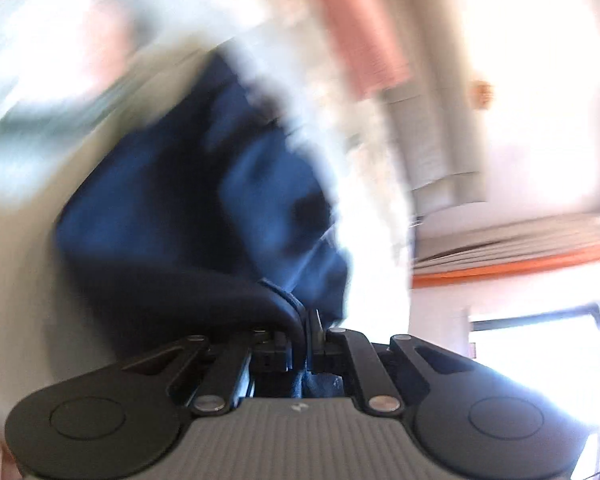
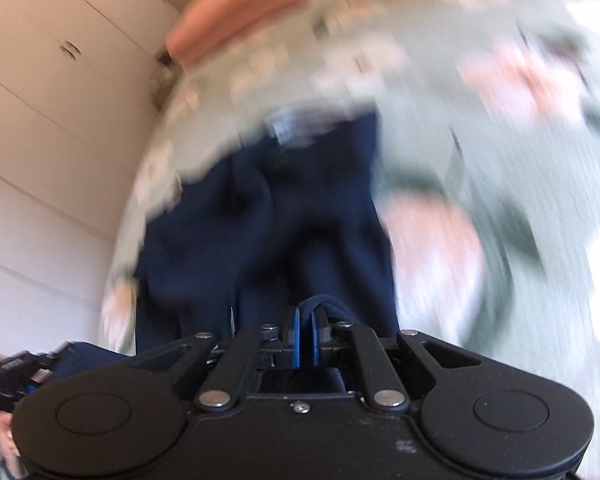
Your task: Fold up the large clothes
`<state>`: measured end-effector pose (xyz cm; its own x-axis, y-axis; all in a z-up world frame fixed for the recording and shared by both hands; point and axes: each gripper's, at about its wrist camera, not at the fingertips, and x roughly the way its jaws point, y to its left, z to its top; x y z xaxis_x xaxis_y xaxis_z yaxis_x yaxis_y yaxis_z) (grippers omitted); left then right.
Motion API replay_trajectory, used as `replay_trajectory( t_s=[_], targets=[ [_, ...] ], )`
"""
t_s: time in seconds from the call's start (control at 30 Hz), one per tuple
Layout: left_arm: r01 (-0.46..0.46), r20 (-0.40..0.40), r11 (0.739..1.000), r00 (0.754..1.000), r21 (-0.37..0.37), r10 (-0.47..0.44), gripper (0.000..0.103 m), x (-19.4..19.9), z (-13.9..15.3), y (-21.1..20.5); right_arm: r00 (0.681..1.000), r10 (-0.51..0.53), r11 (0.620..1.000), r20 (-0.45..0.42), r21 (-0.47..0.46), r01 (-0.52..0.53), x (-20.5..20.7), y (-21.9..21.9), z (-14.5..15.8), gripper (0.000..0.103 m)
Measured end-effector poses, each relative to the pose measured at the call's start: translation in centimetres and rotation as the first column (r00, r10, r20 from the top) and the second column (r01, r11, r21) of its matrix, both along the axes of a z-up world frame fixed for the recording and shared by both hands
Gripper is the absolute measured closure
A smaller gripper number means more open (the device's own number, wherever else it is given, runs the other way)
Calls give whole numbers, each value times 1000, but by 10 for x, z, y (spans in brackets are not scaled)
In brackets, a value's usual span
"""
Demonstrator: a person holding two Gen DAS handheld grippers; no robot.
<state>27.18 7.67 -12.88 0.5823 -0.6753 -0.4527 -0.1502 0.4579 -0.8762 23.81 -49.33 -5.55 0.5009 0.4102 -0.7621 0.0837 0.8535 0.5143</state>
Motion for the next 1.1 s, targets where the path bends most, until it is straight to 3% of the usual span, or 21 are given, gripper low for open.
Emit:
replay_trajectory(
  t_s=[0.07,0.13,0.17,0.2,0.23,0.3,0.4,0.47,0.53,0.6,0.77,0.83,0.9,0.97,1.03,1.1],
  targets=[
    [-67,59,998,996,0,67,93,52,11,3,993,-54,997,105,-49,59,45,8,11,94],
    [-158,95,987,983,-13,158,80,100,15,8,981,-139,982,138,-108,155,74,10,19,66],
    [-194,138,981,972,8,191,76,112,19,13,975,-171,976,140,-114,187,81,8,25,41],
    [-251,182,967,954,45,239,63,117,24,18,971,-177,976,160,-102,195,79,7,28,29],
    [-297,199,952,940,78,277,41,123,25,15,967,-175,975,185,-107,197,73,8,30,29],
    [-346,216,928,925,141,312,29,121,26,21,977,-125,968,176,-196,159,62,19,25,30],
    [-273,177,931,956,241,234,33,123,14,19,996,-19,937,85,-346,48,47,47,-3,32],
    [-191,150,931,977,311,150,36,134,3,0,997,64,892,32,-450,-43,44,74,-21,36],
    [-101,146,914,988,392,46,36,140,2,-16,988,148,838,36,-535,-106,46,98,-28,36],
    [-39,161,890,986,454,-39,36,153,2,-31,979,192,808,70,-577,-117,61,113,-27,36],
    [46,171,845,972,533,-160,34,197,-5,-47,973,194,830,123,-549,-96,132,121,-33,33],
    [80,159,809,965,582,-209,34,216,-10,-54,972,209,851,108,-509,-126,163,122,-41,40],
    [128,117,759,958,638,-260,36,237,-22,-61,974,206,882,97,-449,-142,184,125,-46,41],
    [191,78,733,946,653,-316,39,255,-42,-65,973,219,909,73,-377,-177,199,130,-50,41],
    [274,35,711,922,648,-386,39,268,-57,-70,966,249,909,61,-360,-212,208,143,-54,36],
    [343,-17,664,895,664,-446,40,278,-71,-78,960,272,890,60,-395,-228,214,158,-60,29]
  ],
)
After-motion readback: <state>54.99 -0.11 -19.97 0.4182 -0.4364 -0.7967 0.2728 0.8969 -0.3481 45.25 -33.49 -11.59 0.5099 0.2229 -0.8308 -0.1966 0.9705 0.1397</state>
